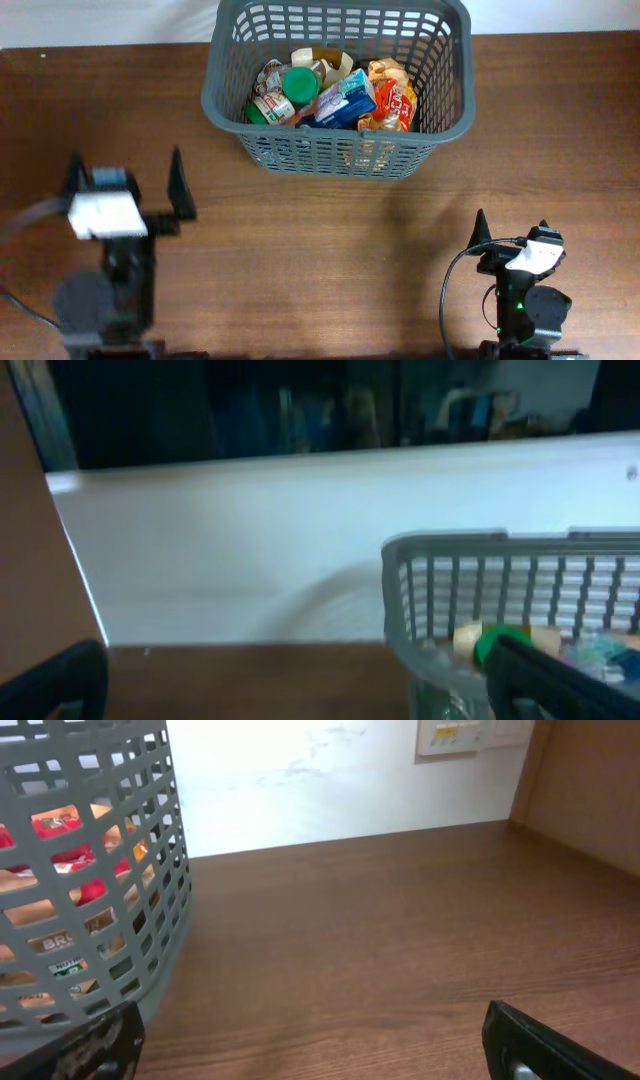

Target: Pack container

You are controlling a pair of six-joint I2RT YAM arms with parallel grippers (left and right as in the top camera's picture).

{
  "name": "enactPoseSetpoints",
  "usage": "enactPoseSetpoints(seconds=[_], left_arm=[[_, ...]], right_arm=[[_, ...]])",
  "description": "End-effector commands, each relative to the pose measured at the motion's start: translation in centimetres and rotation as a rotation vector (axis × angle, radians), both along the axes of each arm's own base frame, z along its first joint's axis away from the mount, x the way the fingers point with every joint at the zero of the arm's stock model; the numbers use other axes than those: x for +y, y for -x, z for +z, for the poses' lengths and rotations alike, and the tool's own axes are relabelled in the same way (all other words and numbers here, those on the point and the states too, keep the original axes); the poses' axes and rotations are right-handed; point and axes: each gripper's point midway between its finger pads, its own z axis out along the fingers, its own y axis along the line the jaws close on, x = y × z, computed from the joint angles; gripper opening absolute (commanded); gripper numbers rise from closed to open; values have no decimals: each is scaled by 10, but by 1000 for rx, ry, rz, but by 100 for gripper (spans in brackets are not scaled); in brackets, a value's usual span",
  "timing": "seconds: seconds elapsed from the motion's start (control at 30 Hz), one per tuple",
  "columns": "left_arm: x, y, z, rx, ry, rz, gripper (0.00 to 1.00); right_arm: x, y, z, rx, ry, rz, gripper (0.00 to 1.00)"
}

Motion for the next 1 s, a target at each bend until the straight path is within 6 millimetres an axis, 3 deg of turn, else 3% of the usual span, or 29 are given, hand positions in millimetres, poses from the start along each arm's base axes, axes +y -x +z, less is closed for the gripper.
enactPoseSetpoints(seconds=[0.0,0.17,0.43,0.67,0.97], left_arm=[[-3,9,-65,19,10,-16,99],[-5,18,-125,33,10,-29,99],[-14,18,-177,79,9,-82,99],[-24,17,-209,126,11,-141,99],[-31,19,-213,146,11,-181,99]], right_arm=[[2,0,-3,2,-2,10,99],[2,0,-3,3,-2,10,100],[2,0,-3,2,-2,10,99],[2,0,-3,3,-2,10,99],[2,0,-3,3,-2,10,99]])
